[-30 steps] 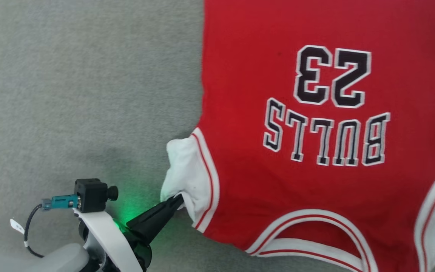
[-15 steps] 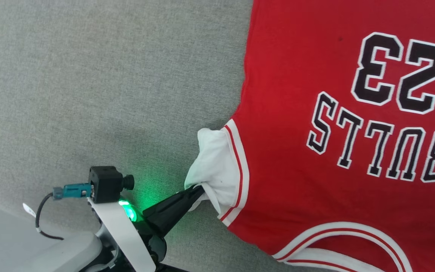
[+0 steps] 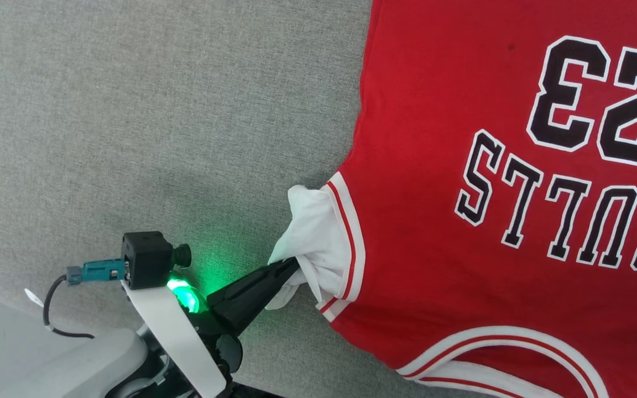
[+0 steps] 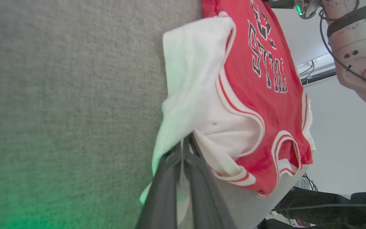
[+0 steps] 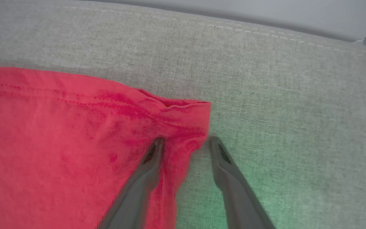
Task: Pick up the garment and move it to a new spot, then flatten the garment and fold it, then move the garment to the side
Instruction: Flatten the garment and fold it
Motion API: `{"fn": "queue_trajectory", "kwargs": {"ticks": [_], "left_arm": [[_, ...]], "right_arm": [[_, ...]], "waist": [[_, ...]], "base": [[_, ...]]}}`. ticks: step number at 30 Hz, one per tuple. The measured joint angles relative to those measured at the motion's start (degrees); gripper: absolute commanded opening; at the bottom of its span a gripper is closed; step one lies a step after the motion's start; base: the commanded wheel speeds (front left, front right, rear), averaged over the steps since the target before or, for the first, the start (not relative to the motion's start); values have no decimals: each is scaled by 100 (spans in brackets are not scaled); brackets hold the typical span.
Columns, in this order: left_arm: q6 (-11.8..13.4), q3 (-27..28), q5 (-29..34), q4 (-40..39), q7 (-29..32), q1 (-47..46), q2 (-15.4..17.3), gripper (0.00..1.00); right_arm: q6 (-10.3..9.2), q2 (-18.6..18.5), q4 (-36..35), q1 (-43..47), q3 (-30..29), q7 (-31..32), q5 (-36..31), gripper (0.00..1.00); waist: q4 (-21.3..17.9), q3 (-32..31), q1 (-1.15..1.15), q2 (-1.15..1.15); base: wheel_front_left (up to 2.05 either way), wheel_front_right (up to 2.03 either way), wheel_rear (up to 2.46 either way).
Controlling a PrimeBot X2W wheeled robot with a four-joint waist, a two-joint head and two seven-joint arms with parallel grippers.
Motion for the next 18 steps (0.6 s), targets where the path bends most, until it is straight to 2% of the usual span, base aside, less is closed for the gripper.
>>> {"fn": "queue_trajectory", "kwargs": {"ticks": [6,11,18], "left_arm": [[0,10,-19,27,-98,-38,-8,0],[1,111,-54,93,-149,-13,14,0],[2,252,-192,194,-171,296,183,0]], "right_arm": [[2,107,125,-47,-81,-263,62,0],[1,102,-1,155,48,-441,443,0],[2,-548,-965,1212,746,-455,1418,0]], "waist": [[-74,-61,0,0],[-180,-299,0,0],[-428,-801,0,0]], "base": [[0,0,0],[0,0,0],[0,0,0]]}}
